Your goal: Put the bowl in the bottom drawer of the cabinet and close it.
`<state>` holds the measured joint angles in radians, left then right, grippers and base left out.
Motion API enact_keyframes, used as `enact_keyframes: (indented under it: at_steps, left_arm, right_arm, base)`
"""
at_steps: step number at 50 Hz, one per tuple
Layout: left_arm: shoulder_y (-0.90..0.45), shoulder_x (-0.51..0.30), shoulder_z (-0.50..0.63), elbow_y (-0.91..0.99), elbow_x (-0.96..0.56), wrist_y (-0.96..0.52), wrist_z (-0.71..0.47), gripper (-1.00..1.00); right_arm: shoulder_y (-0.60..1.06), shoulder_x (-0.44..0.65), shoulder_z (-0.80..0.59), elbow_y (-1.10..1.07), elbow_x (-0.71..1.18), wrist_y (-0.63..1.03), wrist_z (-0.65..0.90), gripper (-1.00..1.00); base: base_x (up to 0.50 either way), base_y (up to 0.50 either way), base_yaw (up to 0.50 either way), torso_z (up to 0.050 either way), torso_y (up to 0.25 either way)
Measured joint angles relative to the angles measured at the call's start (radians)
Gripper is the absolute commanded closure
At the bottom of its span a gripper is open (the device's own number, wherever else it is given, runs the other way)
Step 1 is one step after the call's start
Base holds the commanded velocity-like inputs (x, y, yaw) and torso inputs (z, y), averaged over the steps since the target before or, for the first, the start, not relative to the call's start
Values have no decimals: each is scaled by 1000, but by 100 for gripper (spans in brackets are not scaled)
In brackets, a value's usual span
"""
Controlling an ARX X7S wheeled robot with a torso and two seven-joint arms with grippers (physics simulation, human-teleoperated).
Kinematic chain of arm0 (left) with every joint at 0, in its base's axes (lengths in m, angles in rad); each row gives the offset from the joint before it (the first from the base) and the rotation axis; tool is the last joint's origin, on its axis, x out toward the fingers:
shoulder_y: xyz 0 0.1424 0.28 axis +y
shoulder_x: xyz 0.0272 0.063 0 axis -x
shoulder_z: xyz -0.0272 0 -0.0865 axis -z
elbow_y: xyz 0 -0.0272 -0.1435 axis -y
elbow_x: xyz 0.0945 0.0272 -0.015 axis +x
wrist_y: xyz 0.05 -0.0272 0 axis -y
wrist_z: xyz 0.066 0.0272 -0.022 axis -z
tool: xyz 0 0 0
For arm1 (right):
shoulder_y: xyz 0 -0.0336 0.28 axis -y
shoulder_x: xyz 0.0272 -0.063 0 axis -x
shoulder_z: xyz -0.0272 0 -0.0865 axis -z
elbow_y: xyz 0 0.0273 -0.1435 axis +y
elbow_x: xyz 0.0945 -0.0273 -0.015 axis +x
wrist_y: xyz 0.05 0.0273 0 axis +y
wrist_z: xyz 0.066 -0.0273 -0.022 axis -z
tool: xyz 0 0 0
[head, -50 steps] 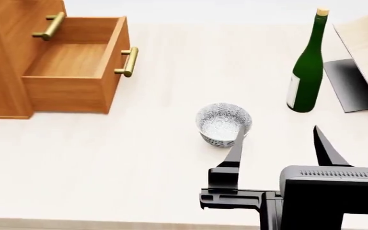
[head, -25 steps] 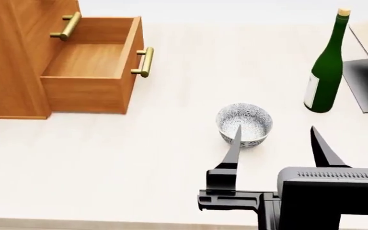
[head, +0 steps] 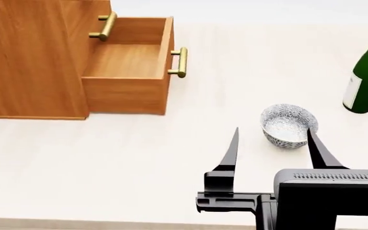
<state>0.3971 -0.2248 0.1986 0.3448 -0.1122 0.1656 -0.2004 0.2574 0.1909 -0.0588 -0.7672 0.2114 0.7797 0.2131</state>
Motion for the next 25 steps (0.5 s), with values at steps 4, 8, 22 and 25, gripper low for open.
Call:
enact_keyframes:
  at_steps: [4, 8, 22, 25]
  left_arm:
    - [-1, -4, 3, -2, -2, 2, -4, -100]
    - [-2, -8, 7, -2, -3, 3, -8, -100]
    - [-5, -21, 19, -5, -8, 7, -23, -100]
    - [-6, -23, 21, -5, -9, 8, -26, -100]
  right_arm:
    - [0, -1, 1, 3, 5, -1, 2, -100]
    - [-1, 0, 1, 5, 9, -2, 5, -100]
    - [-5, 4, -2, 8, 19, -7, 11, -100]
    - [-5, 5, -3, 8, 21, -8, 13, -100]
  base:
    - [0, 500, 0, 0, 0]
    - [0, 500, 0, 0, 0]
    - [0, 500, 0, 0, 0]
    - [0, 500, 0, 0, 0]
